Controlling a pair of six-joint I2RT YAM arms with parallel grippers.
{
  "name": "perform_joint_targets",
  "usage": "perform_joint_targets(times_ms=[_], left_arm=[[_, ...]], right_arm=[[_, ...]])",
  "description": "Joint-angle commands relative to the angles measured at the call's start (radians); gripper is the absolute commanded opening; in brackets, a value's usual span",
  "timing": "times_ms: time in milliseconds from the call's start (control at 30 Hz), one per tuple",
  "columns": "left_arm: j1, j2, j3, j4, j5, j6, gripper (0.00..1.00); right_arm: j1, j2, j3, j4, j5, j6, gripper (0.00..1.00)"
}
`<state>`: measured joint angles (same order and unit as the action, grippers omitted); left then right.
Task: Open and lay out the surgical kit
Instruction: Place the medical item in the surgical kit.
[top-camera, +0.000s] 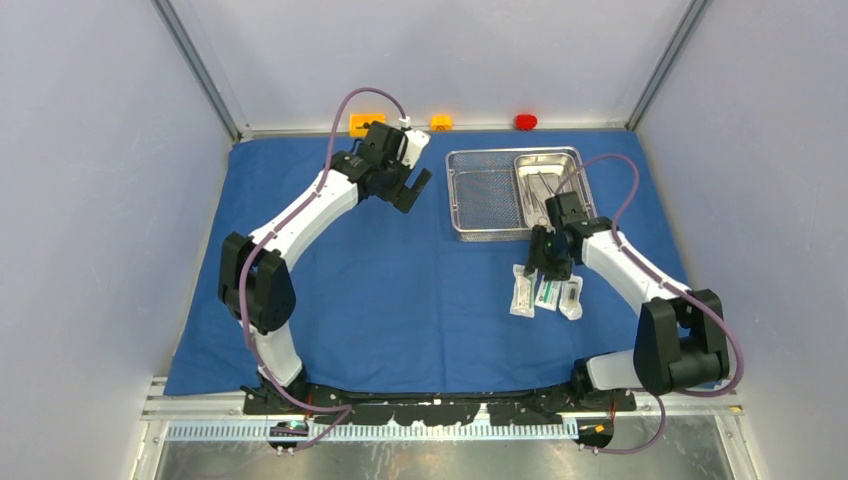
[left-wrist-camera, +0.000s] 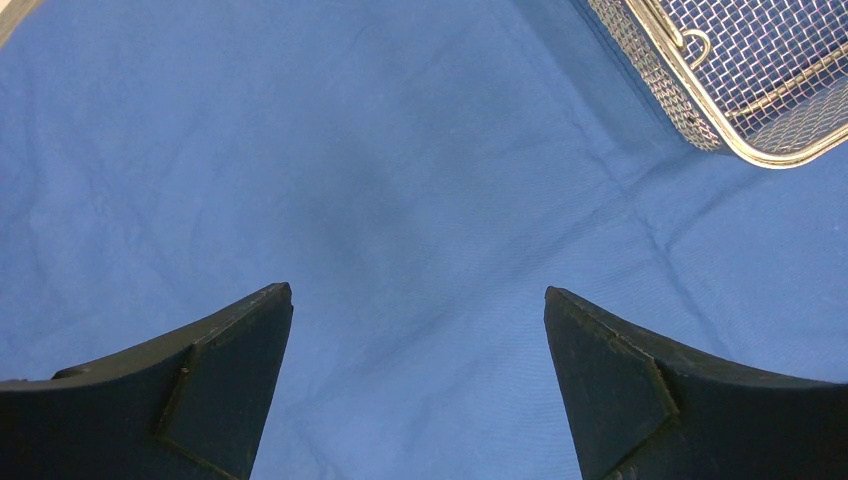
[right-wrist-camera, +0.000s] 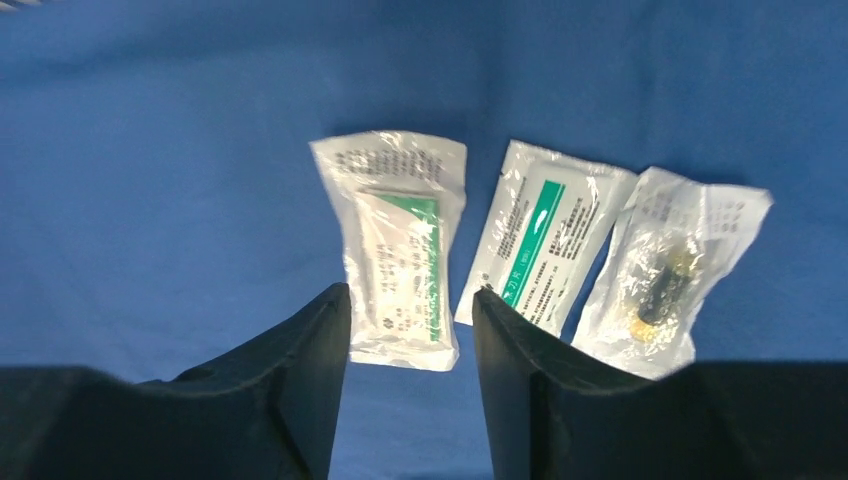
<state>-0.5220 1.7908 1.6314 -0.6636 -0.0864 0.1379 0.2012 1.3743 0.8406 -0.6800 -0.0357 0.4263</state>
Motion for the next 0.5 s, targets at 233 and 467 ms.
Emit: perform_joint_targets(times_ms=[233, 467], left_arm=[[0.006, -0.034, 0.054, -0.045, 0.032, -0.028, 1.0], [0.007, -0.042, 0.042, -0.073, 0.119, -0.039, 1.0]], right_arm=[[-0.007, -0.076, 0.356, -0.014, 0.083, -0.198, 0.7], [-0.027, 0.116, 0.537, 0.087, 0.208, -0.348, 0.72]])
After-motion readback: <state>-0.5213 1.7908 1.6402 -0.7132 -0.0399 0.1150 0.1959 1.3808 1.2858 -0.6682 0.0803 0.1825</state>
